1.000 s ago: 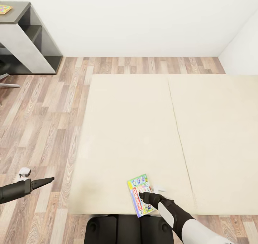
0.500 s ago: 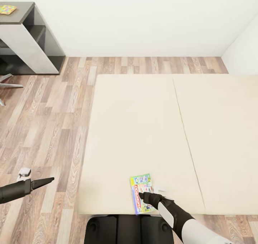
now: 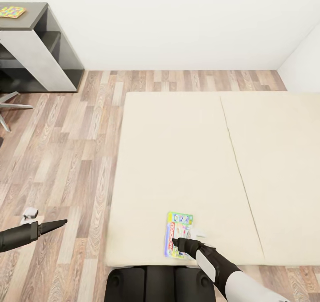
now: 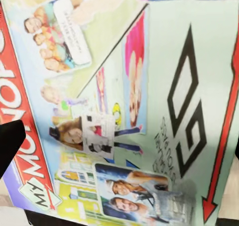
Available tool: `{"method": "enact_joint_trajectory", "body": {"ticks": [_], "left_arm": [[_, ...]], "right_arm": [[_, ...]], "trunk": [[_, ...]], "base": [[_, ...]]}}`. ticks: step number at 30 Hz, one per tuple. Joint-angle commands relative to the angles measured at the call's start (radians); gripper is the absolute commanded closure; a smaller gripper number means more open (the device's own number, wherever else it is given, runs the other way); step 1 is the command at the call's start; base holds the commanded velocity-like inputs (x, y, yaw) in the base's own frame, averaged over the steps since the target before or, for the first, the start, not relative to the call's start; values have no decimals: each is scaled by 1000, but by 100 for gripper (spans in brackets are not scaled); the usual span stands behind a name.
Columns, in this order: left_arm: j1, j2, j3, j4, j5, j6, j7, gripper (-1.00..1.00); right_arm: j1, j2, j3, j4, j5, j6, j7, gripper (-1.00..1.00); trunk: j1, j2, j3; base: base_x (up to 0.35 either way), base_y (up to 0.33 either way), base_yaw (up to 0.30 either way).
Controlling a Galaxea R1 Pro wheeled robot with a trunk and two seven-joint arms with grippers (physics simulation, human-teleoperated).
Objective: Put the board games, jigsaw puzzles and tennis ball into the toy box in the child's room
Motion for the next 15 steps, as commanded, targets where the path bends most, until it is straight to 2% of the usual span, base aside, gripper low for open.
{"method": "enact_joint_trajectory", "body": {"ticks": [1,15], "left_arm": [[-1,0,1,-1,-9,10,-8,-100],[-1,0,1,-1,-9,10,-8,-100]], "right_arm": [[-1,0,3,-1,-4,3,0,-100],[-1,0,3,-1,-4,3,0,-100]], "trunk": [[1,-1,-1],[1,-1,-1]], "base": [[0,142,0],[0,141,0]]}}
